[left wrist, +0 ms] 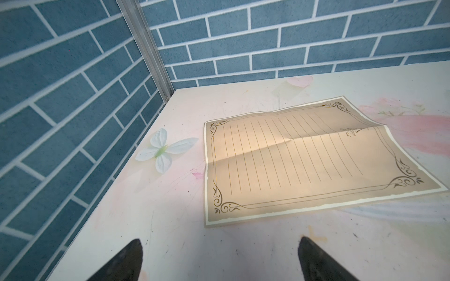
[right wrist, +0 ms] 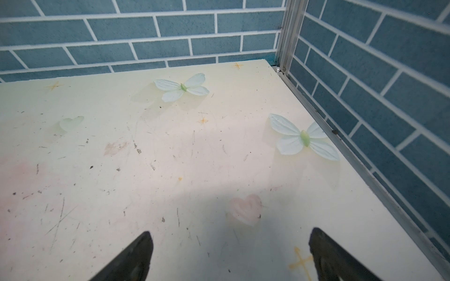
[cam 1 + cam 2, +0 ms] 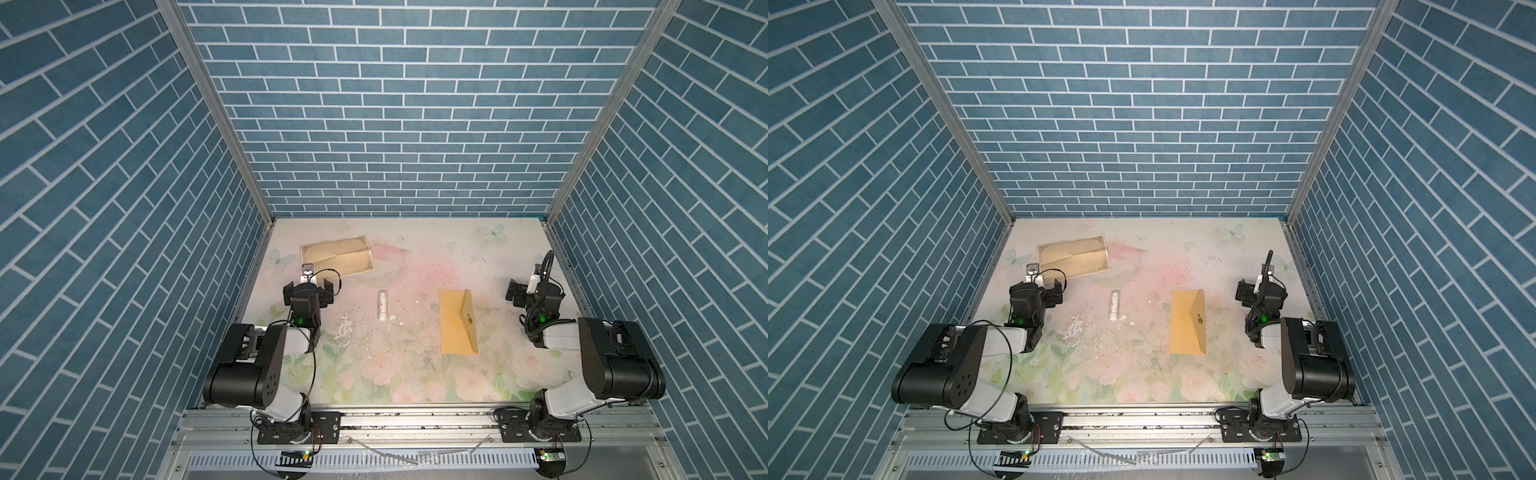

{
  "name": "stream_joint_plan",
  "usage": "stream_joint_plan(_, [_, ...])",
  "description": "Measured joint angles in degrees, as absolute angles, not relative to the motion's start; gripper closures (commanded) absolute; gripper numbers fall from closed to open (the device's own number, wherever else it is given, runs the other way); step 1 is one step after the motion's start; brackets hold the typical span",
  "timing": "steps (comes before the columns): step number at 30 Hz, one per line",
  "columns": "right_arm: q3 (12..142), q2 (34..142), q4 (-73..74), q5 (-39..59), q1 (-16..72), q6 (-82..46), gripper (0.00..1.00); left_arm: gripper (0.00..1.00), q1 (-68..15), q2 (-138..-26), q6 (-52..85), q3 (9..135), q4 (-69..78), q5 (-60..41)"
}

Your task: Place the letter into the envelope and seal it

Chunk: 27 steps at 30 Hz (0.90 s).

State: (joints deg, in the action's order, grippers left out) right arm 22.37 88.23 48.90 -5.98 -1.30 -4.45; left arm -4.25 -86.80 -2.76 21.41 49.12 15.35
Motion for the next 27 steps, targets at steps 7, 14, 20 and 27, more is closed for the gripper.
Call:
stream_joint_plan(7, [22.4, 87.7, 47.9, -5.7, -1.3, -4.4, 0.01, 0.00, -4.3, -86.7, -2.5, 21.4, 48.9, 15.8])
stream_joint_plan(14, [22.5, 73.6, 38.8, -4.5, -1.2, -4.4, 0.01, 0.00, -4.8, -76.1, -0.2, 26.6, 32.8, 19.6])
stream_joint_plan(20, [23.8, 60.4, 27.6, 0.5, -1.0, -5.8, 0.01, 0.00, -4.9, -67.5, 7.5, 37.3, 21.4, 16.7])
stream_joint_plan(27, [30.0, 54.1, 16.5, 9.1, -0.4, -9.3, 0.01, 0.08, -4.8, -77.2, 14.4, 55.4, 10.3, 8.8])
